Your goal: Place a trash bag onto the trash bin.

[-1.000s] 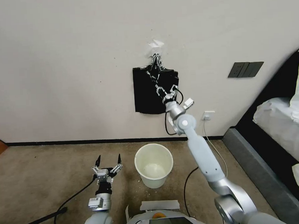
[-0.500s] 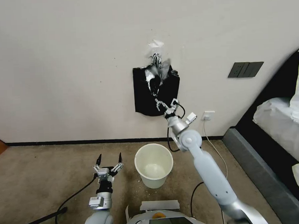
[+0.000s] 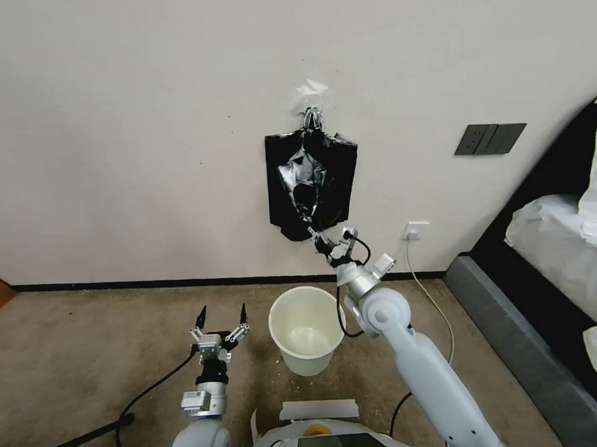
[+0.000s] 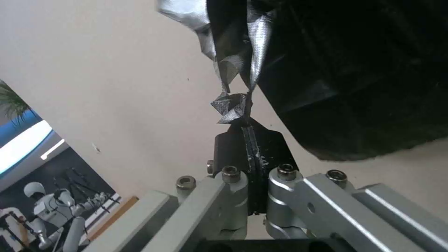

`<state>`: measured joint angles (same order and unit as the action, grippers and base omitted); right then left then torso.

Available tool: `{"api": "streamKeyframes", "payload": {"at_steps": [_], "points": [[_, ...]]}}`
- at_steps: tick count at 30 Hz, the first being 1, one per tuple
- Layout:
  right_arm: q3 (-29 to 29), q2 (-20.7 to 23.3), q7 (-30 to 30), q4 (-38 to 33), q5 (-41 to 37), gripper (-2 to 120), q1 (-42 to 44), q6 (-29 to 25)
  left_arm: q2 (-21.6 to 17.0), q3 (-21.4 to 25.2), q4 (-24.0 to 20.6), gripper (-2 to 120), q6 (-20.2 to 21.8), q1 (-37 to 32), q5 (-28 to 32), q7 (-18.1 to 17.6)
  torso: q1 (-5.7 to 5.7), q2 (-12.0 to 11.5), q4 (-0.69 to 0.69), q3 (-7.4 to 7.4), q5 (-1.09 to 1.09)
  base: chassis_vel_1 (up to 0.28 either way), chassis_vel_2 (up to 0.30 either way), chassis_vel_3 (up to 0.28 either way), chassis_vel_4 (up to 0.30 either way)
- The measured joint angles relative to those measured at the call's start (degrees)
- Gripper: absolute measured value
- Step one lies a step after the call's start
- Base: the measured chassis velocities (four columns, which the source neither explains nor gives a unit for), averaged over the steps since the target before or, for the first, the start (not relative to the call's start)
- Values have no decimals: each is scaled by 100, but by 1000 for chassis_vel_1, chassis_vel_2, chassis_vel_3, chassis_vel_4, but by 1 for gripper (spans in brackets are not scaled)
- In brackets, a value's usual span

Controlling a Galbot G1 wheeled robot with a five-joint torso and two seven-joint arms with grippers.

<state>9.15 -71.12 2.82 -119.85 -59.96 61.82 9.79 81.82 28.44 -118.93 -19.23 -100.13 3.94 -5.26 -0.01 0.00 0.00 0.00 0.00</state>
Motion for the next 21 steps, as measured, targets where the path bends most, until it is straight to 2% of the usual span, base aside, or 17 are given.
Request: {"api": "streamKeyframes", "payload": {"at_steps": [6,12,14,15,17,21], "points": [[20,123,-16,-197,199,0,264,1,-23,-55,-88,100,-1,-2,-5,4,0,0,0,0,0,0,0,0,0],[52,314,-52,-409,549,0,645,-25,-202,-158,-319,100,75,30,16,5,1,0,0,0,0,0,0,0,0],[59,385,-82,-452,732,0,761,-53,-449,-229,-514,100,188,92,148,5,1,0,0,0,0,0,0,0,0],[59,385,-82,-452,732,0,761,-53,-449,-229,-514,100,188,92,148,5,1,0,0,0,0,0,0,0,0],[66,466,-120,-490,926,0,888,-83,-946,-301,-771,100,373,287,377,5,0,0,1,0,-1,0,0,0,0],[66,466,-120,-490,926,0,888,-83,-946,-301,-771,100,373,287,377,5,0,0,1,0,-1,0,0,0,0]]}}
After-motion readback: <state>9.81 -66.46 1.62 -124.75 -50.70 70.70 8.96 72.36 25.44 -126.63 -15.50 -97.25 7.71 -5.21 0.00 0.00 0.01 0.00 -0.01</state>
